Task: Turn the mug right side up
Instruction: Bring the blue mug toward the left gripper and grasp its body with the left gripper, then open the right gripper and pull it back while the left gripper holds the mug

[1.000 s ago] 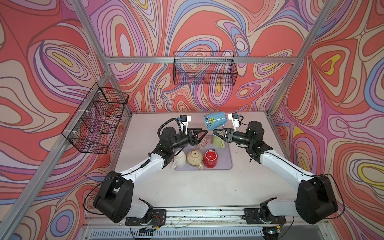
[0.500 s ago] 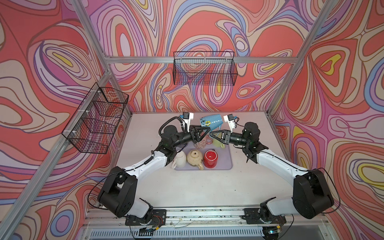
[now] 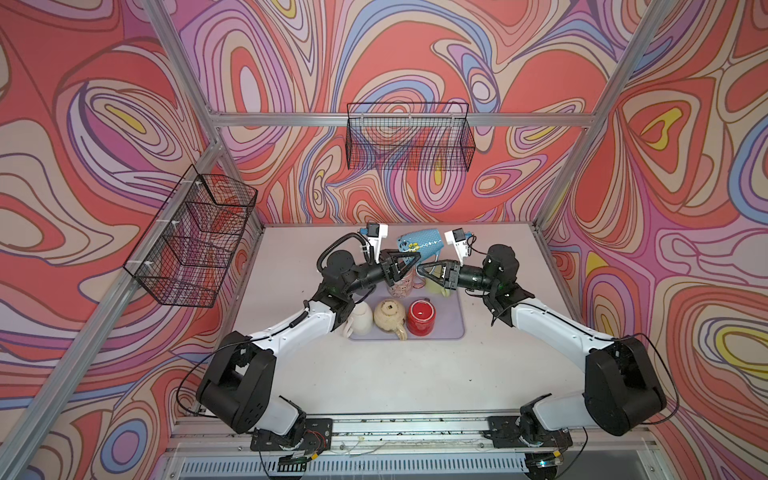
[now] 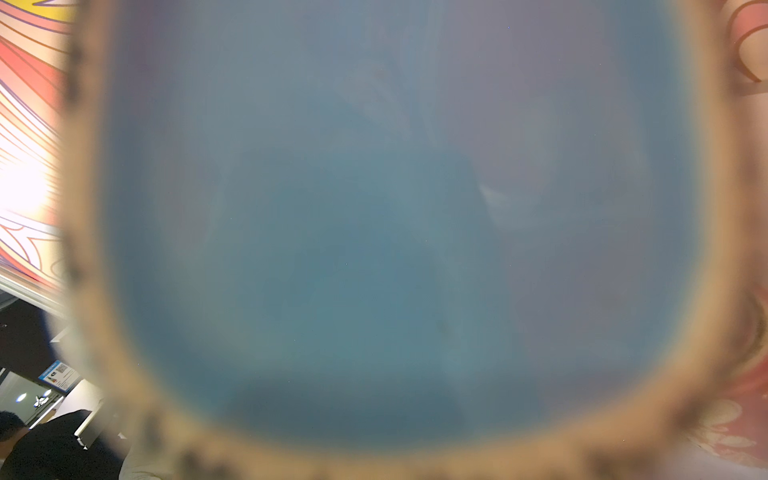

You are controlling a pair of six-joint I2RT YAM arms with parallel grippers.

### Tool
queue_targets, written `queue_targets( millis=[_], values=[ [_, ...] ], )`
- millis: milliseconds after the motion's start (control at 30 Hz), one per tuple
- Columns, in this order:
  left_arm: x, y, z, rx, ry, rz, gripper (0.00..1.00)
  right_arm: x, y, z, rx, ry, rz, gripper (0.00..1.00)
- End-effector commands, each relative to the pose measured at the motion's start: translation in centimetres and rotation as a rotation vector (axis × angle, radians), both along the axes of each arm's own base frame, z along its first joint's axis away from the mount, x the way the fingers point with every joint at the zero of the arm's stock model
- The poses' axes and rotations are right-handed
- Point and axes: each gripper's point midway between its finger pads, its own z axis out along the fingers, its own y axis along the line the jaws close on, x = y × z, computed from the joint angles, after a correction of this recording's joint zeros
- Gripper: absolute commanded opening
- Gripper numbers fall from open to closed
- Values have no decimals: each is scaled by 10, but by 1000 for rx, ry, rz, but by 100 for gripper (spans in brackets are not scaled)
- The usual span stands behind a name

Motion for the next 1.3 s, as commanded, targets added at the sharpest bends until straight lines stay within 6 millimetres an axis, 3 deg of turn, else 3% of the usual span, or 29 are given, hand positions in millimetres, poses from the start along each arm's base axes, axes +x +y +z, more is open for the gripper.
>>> queue_targets(
  millis=[0,233,633,800,1000,1267],
  values=[
    [-5,-4,15,-35,-40,-28,20,-2,3,15,34,-86,15,12],
    [-5,-4,14,-41,-39,-29,0,-3,6,9,14,-84,28,14],
    [2,15,6,-3,-41,113,0,3,5,2,-10,-67,-1,36],
    [8,37,2,35,-38,221,0,11,4,-5,-29,-51,-43,42],
    [10,69,4,132,-42,336,0,20,-3,-13,-93,-49,-116,43],
    [11,116,-3,424,2,489,0,30,-21,-23,-202,-46,-234,42]
  ],
)
